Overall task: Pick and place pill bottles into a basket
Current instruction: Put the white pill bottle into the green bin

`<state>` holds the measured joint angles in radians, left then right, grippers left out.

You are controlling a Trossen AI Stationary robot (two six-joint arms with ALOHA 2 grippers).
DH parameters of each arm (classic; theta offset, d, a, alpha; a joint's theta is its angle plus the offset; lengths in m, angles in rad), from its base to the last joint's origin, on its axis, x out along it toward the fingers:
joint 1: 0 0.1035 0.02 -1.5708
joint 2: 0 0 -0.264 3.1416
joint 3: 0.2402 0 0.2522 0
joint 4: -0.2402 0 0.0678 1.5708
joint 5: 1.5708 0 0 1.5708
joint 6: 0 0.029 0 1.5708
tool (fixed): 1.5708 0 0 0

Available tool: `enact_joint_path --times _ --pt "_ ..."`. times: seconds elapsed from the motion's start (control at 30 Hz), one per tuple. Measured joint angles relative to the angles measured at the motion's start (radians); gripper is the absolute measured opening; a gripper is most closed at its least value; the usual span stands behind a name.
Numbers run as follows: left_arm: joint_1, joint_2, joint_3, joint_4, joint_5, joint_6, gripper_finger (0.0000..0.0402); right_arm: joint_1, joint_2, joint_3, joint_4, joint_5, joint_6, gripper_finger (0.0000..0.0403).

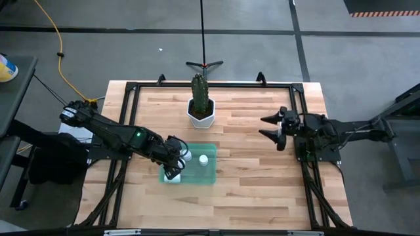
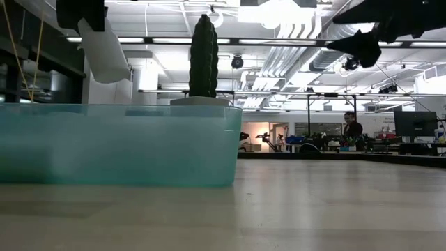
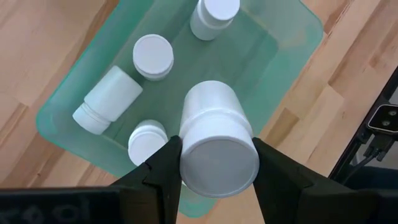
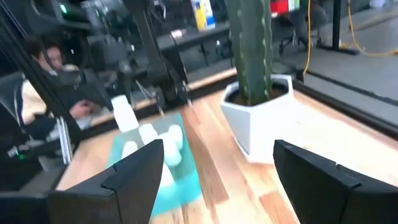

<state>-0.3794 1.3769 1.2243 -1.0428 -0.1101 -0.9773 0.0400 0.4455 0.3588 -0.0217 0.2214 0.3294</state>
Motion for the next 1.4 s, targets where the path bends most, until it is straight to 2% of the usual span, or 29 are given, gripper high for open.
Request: enact_joint_path --times 0.2,0.47,0.6,0.83,1.13,1.4 --pt "0.0 0.0 0.0 0.0 0.0 -0.006 0.0193 0.0 -0.008 -0.011 -0.022 0.003 0.003 0.0293" --pt "0.0 0.0 0.0 -0.008 0.0 -0.022 0.0193 0.001 -0.11 -0.217 0.236 -0.022 0.059 0.0293" --pt "0.0 0.0 0.0 -0.008 0.0 -0.023 0.0193 0.001 -0.164 -0.267 0.271 -0.03 0.067 0.0293" --pt "0.0 0.0 0.0 -0.008 0.0 -0.041 0.0193 0.001 -0.254 -0.31 0.232 -0.02 0.074 0.0293" --pt "0.0 0.018 -0.001 -0.02 0.003 0.013 0.0194 0.001 -0.266 -0.31 0.12 -0.026 0.109 0.0293" --pt "0.001 0.097 -0.002 0.01 0.086 0.099 0.0193 0.001 -0.26 -0.31 0.045 -0.06 0.142 0.0293"
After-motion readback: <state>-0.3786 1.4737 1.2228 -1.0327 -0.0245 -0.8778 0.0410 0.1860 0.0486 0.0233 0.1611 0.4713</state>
